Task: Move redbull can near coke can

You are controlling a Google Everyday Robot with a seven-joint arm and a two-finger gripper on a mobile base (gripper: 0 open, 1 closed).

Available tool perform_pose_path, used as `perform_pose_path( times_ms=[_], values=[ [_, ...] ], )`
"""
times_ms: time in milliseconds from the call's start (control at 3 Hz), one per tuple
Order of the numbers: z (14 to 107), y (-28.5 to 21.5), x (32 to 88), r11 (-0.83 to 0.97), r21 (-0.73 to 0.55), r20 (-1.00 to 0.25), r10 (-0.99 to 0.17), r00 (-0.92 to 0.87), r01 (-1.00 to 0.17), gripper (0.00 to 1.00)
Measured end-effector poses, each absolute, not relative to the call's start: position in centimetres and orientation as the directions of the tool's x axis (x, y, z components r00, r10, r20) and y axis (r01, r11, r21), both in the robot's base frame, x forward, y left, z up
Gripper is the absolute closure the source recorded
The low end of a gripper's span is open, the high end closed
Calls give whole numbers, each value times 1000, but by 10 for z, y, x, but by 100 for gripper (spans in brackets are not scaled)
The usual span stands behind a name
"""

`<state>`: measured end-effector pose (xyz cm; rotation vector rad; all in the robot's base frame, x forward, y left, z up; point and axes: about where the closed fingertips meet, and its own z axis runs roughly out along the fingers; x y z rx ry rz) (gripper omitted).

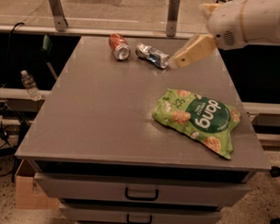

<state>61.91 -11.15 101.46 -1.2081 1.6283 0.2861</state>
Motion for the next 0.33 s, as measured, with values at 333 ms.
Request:
perform_pose_path(
  times_ms=[333],
  values=[
    [1019,-153,607,505,-382,-826,-561,42,-774,0]
  ],
)
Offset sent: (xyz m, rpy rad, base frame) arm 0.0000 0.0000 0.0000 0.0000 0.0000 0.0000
